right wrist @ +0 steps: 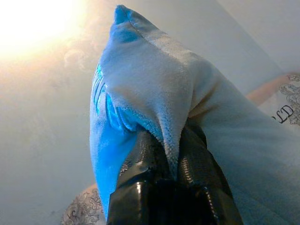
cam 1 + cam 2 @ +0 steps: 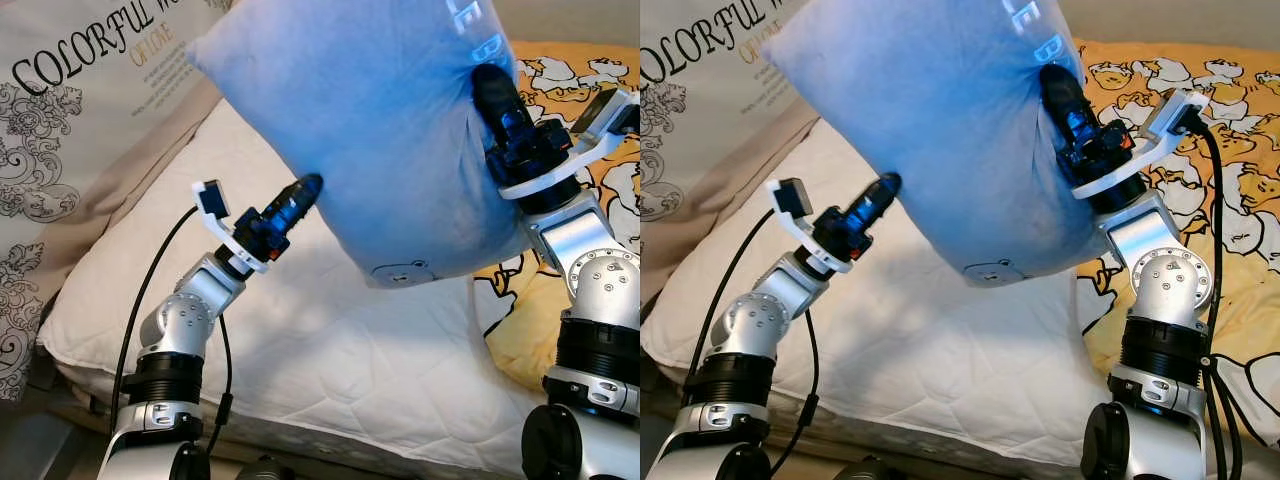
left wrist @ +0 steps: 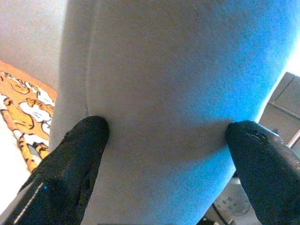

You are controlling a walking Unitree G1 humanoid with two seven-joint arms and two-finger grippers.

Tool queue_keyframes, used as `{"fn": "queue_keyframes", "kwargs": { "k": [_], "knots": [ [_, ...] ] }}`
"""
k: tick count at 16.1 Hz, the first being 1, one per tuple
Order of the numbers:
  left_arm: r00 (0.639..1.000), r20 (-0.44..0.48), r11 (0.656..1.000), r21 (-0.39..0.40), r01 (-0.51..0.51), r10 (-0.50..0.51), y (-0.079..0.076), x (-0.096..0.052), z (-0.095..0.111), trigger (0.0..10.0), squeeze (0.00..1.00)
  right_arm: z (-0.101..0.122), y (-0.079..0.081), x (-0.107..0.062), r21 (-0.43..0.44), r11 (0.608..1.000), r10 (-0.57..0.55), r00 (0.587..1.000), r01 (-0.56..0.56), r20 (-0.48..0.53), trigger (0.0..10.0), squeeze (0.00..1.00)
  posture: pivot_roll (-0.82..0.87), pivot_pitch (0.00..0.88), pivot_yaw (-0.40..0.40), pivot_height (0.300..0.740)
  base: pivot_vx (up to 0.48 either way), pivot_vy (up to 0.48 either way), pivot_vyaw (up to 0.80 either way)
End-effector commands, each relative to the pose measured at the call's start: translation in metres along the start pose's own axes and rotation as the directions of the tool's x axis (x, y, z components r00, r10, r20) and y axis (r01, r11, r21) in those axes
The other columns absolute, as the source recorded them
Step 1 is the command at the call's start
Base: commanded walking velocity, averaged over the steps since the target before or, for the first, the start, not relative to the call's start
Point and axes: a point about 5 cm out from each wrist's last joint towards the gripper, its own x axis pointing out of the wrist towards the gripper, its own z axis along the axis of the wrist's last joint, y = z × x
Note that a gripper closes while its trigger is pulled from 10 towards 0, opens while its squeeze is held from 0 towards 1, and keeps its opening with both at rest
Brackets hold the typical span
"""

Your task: Clean up the room

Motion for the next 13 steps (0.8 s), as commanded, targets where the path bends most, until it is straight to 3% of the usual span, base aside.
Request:
{"fn": "queue_keyframes", "kwargs": {
  "k": [1,5,7,13],
  "knots": [
    [0.999,-0.036,0.999,0.026,0.032,-0.031,-0.004,0.007,-0.001,10.0,0.0,0.002,0.013,0.009,0.002,0.997,0.075,0.997,-0.075,0.013,0.0,0.0,-0.02,0.0,0.081,0.74,0.0,0.0,0.0],
    [0.99,-0.132,0.993,0.094,0.068,-0.055,-0.01,0.015,-0.013,10.0,0.0,-0.004,0.015,0.009,0.046,0.995,0.089,0.996,-0.089,0.007,0.0,0.0,-0.01,0.0,0.079,0.74,0.0,0.0,0.0],
    [0.994,-0.112,0.986,0.164,0.01,0.008,-0.004,0.019,-0.015,0.0,0.0,-0.007,0.017,0.01,0.052,0.994,0.094,0.996,-0.094,-0.002,0.0,0.0,-0.01,0.0,0.078,0.74,0.0,0.0,0.0],
    [0.998,-0.056,0.985,0.173,-0.002,0.012,-0.003,0.021,-0.01,0.0,0.0,-0.01,0.018,0.007,0.063,0.994,0.094,0.995,-0.093,-0.016,0.0,0.0,-0.01,0.0,0.076,0.74,0.0,0.0,0.0]
  ]
}}
